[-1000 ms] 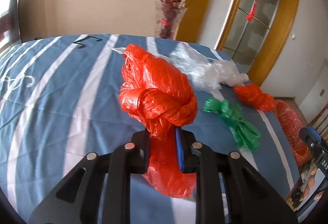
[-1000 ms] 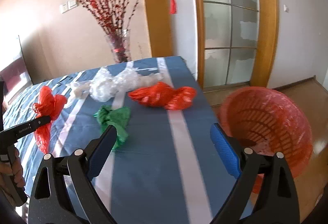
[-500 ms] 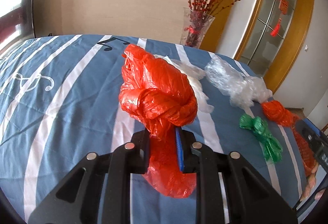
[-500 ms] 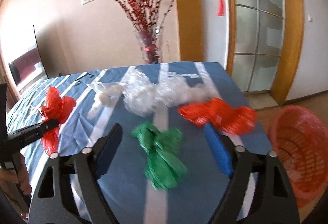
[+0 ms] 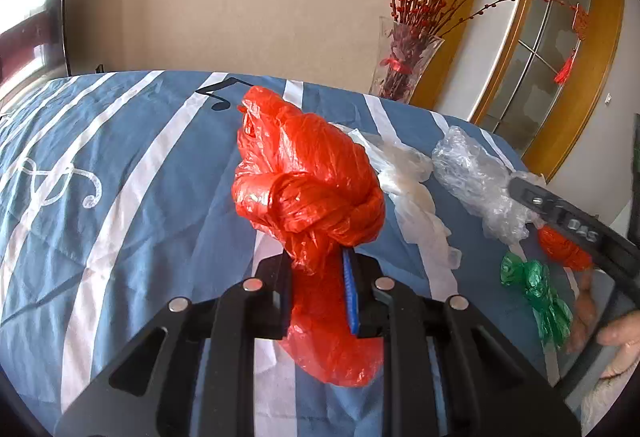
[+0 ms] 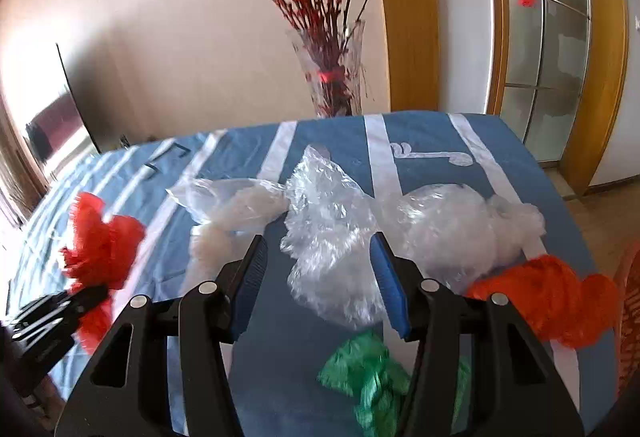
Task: Collect trash
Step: 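Grasp the bubble wrap with the right gripper while the left holds the orange-red bag, then carry the orange-red bag and bubble wrap over the red basket with both grippers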
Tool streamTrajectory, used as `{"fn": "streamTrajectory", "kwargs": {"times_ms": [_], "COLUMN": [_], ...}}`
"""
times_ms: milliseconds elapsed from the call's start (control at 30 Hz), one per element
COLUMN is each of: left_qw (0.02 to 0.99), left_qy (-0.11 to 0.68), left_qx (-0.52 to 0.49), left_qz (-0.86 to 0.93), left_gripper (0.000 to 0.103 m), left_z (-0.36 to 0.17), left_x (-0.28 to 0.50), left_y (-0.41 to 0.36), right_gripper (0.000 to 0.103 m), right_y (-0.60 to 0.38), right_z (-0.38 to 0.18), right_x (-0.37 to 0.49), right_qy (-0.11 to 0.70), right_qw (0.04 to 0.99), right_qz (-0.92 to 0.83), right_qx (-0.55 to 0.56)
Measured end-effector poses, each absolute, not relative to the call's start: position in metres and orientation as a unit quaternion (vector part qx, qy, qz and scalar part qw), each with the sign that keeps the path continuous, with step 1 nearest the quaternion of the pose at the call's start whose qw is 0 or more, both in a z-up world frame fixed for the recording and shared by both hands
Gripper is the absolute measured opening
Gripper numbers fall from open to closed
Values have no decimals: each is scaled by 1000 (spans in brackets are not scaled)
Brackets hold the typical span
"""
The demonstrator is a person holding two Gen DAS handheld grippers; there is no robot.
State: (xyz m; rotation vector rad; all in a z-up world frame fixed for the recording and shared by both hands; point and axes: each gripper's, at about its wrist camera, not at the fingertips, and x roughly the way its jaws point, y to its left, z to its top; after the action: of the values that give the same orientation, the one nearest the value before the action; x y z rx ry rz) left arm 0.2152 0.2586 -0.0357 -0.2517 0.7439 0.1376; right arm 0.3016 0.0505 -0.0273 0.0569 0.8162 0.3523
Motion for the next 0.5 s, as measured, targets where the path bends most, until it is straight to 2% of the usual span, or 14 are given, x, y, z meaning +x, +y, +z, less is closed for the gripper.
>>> {"fn": "streamTrajectory", "kwargs": {"times_ms": [67,233,333,500], "left_qw": [921,920,919,922], "left_qy": [364,368,368,362], "left_qx": [-122,-123,-127,-127], "left_qz": [66,63,61,59], "left_gripper": [21,21,21,21], "left_z": [-37,-39,-38,-32], "left_x": [218,221,220,213], "left_y": [259,258,258,254], "right_gripper": [52,16,9,8], "right_y": [54,61,53,37], "right_z": [-36,-54,-46,-15], "right_x": [309,312,303,285], "right_qy": [410,437,429,401], "right_qw": [897,884,887,898], "right_qz": [166,163,168,179], "right_qx": [19,-25,-11,13]}}
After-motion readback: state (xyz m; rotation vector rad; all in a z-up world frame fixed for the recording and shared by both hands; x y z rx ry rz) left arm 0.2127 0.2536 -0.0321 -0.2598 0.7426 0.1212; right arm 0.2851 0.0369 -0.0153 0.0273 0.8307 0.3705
